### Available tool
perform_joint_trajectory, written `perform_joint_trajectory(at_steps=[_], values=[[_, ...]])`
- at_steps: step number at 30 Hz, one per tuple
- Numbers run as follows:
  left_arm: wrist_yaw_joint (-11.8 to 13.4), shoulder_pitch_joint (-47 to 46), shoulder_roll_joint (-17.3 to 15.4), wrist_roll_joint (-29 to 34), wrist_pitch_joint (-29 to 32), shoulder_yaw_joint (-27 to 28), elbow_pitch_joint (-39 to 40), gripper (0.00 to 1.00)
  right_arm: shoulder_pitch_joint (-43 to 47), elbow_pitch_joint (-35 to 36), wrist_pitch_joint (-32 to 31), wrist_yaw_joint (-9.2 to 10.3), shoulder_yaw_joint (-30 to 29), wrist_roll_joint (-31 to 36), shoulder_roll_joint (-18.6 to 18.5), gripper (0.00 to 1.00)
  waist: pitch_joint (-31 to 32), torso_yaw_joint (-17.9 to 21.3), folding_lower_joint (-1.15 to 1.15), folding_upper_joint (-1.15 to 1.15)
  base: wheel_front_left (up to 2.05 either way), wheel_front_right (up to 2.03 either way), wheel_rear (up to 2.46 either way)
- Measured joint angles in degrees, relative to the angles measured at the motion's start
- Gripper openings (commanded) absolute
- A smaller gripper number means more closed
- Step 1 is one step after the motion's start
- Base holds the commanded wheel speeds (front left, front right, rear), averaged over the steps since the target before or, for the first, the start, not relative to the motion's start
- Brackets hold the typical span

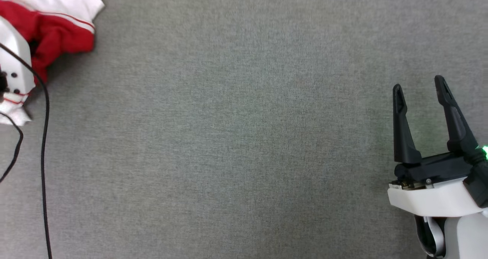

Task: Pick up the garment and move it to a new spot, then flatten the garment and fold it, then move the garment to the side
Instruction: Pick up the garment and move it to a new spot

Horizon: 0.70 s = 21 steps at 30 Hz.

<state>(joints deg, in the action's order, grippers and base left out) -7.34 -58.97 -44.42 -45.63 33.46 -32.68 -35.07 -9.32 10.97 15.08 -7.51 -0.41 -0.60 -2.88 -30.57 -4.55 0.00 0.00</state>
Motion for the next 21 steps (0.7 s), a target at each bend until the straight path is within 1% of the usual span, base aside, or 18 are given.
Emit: perform_joint_trajectory(at_steps=[4,11,15,21], values=[[0.0,-1.9,-0.7,-0.2,-3.2,-5.3,3.9,0.0,0.8,-0.9,0.0,0.0,0.1,-0.8,0.0,1.0,3.5,-0.2,0.0,0.0,0.0,0.0,0.0],[-0.1,-3.9,-1.2,-1.0,-5.9,-14.2,11.7,0.0,2.7,-2.2,0.0,0.0,0.4,-2.6,0.0,1.0,9.5,0.4,0.0,0.0,0.0,0.0,0.0],[0.0,-4.8,0.2,-0.4,-6.9,-18.7,16.1,0.0,3.5,-2.5,0.0,0.0,0.1,-3.4,0.0,1.0,11.8,1.9,0.0,0.0,0.0,0.0,0.0],[-0.1,-5.5,4.1,0.2,-7.5,-24.9,21.2,0.0,3.8,-2.9,0.0,0.0,-0.5,-4.6,0.0,1.0,14.0,5.9,-0.01,0.0,0.0,0.0,0.0]])
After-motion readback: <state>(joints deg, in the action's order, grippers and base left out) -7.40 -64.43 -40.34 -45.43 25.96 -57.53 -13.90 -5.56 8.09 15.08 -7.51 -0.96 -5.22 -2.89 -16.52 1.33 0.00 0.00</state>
